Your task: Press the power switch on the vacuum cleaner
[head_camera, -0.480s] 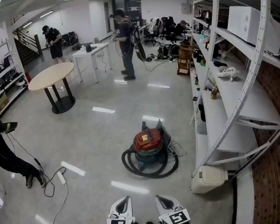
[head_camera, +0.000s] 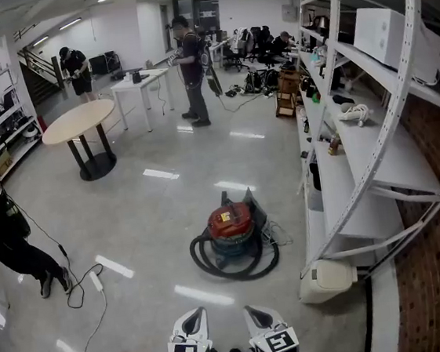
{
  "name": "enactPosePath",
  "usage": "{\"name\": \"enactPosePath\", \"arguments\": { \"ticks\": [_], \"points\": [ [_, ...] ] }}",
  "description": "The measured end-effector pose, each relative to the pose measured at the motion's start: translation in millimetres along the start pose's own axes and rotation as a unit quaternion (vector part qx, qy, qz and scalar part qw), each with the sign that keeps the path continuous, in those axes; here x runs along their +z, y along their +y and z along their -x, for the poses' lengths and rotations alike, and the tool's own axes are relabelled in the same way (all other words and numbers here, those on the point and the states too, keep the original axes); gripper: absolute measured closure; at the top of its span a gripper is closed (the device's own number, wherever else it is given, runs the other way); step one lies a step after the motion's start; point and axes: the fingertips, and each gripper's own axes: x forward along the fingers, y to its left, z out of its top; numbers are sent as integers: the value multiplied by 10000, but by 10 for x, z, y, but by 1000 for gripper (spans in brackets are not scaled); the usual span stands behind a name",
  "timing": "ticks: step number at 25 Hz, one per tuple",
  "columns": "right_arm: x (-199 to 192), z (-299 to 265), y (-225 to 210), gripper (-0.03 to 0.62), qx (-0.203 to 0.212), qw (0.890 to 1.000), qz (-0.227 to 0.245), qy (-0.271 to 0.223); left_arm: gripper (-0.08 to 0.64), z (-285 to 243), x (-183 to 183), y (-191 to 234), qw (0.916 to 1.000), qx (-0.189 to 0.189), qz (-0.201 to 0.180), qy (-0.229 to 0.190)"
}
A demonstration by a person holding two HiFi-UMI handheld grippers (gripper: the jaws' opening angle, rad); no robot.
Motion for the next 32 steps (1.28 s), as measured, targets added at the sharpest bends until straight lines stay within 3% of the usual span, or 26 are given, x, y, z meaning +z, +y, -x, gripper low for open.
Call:
{"name": "enactPosePath", "arguments": {
  "ticks": [17,21,32],
  "points": [
    [-145,-35,125,600,95,9995,-275,77,545,235,-147,83,9997,181,-64,132],
    [-134,-104,135,600,97,9995,-254,155,545,174,-127,141,9998,143,110,129],
    [-110,-468,47,601,-67,9987,-335,389,545,-149,-176,378,9996,16,64,270]
  ]
}}
